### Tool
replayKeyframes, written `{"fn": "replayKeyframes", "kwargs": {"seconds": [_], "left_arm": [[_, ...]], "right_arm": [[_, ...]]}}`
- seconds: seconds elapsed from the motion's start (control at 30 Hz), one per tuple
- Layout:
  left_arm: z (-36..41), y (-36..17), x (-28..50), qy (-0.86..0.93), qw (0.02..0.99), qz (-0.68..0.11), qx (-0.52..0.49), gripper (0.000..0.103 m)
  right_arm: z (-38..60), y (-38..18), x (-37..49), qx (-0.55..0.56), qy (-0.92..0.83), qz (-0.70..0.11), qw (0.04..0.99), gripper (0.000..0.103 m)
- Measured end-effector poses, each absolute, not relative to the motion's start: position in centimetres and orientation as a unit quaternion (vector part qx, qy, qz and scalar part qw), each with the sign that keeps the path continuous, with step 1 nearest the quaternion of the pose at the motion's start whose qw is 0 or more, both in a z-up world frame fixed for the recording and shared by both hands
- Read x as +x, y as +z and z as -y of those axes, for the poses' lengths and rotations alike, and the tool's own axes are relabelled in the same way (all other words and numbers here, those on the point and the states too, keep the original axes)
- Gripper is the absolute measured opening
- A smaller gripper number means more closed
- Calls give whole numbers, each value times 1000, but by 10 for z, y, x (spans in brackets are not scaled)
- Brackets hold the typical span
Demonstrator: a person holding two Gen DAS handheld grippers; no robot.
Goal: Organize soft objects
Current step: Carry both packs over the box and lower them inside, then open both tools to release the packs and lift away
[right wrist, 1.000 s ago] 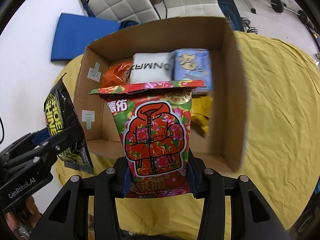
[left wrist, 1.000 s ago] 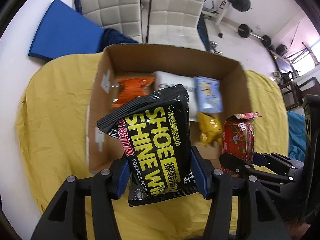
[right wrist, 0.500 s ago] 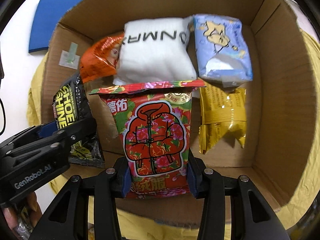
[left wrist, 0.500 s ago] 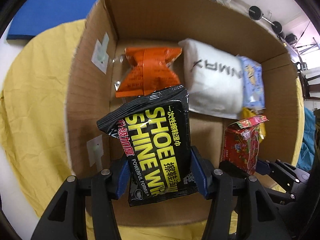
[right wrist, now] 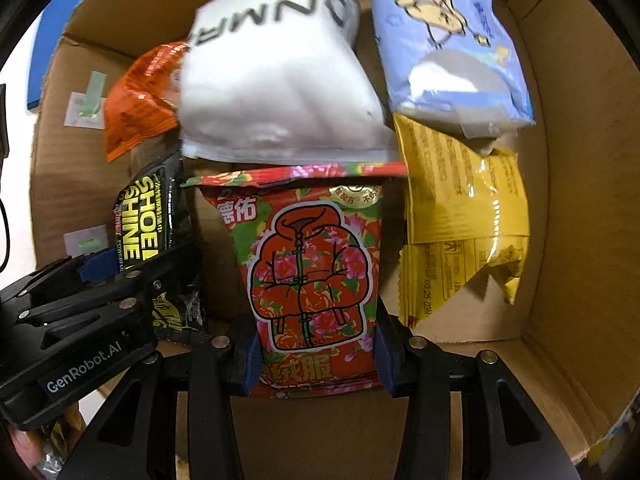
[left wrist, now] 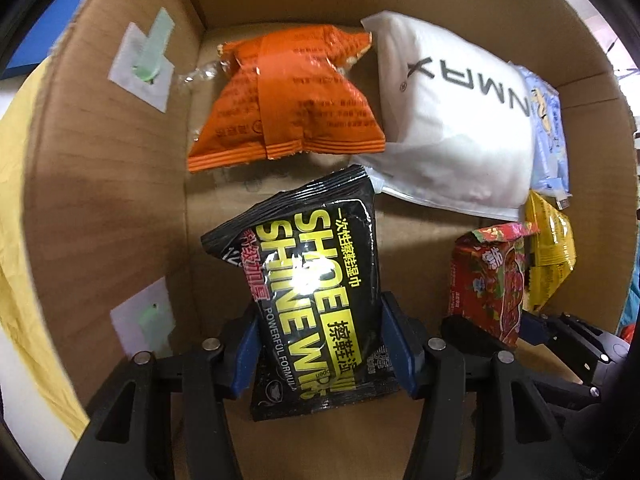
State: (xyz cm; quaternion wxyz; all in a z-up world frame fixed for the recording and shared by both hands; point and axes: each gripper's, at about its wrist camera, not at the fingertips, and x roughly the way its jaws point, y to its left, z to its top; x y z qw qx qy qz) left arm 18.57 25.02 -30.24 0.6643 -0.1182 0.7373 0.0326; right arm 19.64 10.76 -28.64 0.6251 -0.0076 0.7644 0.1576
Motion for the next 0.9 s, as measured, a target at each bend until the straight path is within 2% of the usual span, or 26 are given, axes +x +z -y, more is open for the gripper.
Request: {"fn": "replayKeyframes", "kwargs": {"seconds": [0.33, 0.5, 0.63, 0.7, 0.77, 0.87, 0.9], "left_arm": [[-262, -310, 190, 30, 656, -744, -124, 54], [-260, -299, 194, 35, 654, -744, -129, 54], [-262, -285, 192, 44, 660, -739, -128, 54], [-264, -275, 189, 50, 666, -734, -125, 55], [-264, -265, 188, 54, 673, -727, -127, 59], [-267, -248, 184, 55, 686, -713, -135, 65], [-267, -241, 182, 56, 691, -707, -137, 70]], "right_arm": [[-117, -293, 200, -25, 150, -760, 632, 50], [-119, -293, 201, -29, 148, -759, 634, 60], [-118, -283, 206, -37, 149, -756, 637, 63], [-115, -272, 207, -42, 148, -750, 643, 69], [-114, -262, 209, -51, 146, -740, 655, 72], [-112, -245, 206, -58, 145, -728, 668, 88], [-110, -238, 207, -61, 144, -721, 675, 92]]}}
